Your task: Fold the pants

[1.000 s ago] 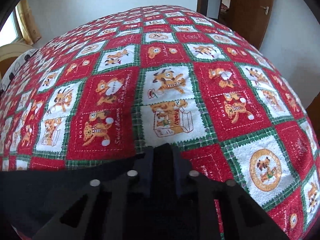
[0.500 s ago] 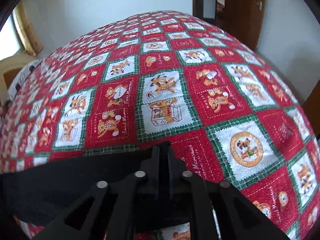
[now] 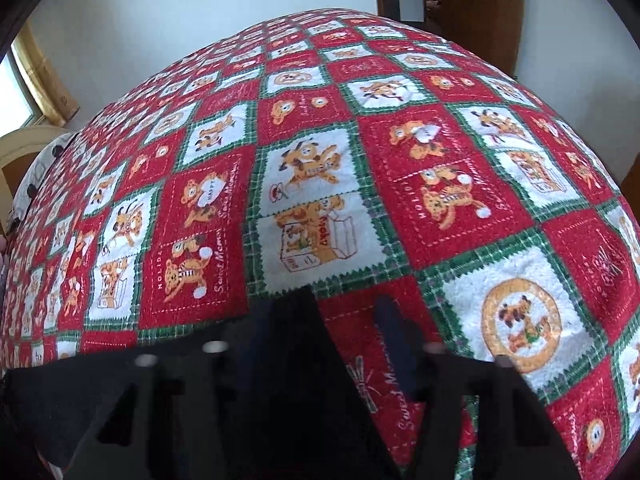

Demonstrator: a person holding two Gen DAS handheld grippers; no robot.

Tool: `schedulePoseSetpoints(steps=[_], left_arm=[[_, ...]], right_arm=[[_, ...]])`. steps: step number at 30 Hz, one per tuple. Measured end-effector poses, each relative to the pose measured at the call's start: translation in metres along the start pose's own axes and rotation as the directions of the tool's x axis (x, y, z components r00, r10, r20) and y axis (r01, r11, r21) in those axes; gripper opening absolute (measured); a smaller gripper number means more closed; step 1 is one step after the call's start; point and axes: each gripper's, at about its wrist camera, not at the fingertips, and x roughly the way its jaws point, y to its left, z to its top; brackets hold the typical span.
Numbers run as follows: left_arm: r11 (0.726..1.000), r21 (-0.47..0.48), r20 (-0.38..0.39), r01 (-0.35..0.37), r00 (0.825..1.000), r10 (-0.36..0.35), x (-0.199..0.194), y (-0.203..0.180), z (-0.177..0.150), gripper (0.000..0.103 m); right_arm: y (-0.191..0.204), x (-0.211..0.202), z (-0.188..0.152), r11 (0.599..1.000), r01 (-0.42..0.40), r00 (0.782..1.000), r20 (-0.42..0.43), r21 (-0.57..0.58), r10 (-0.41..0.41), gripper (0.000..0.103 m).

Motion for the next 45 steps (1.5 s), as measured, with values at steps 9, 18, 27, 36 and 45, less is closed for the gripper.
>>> schedulePoseSetpoints(steps=[9,18,27,36,45], left_arm=[[1.0,-0.005,0.089,0.021,0.996,-0.021,-0.023,0.002,0.001,0.014],[0.986,-0.093,0.241,0.136,0.964,-0.11,-0.083,0.023,-0.001,0.014],[0.958,-0.138,0.331,0.251,0.924,-0.194,-0.129,0.037,-0.04,0.014],[0.939,-0.173,0.351,0.298,0.909,-0.223,-0.142,0.052,-0.091,0.014],[0.929,-0.171,0.317,0.33,0.911,-0.265,-0.142,0.052,-0.142,0.014]], right_arm=[[0.027,-0.062,-0.023,0.993,0.027,0.994,0.109,-0.118,-0.015,0.004],[0.014,-0.185,-0.066,0.994,-0.035,0.944,0.323,-0.1,0.065,0.004],[-0.005,-0.254,-0.142,0.993,-0.076,0.908,0.405,-0.09,0.107,0.004],[-0.045,-0.277,-0.218,0.996,-0.089,0.91,0.407,-0.005,0.083,0.004],[-0.08,-0.279,-0.272,0.99,-0.113,0.918,0.389,0.082,0.072,0.004]])
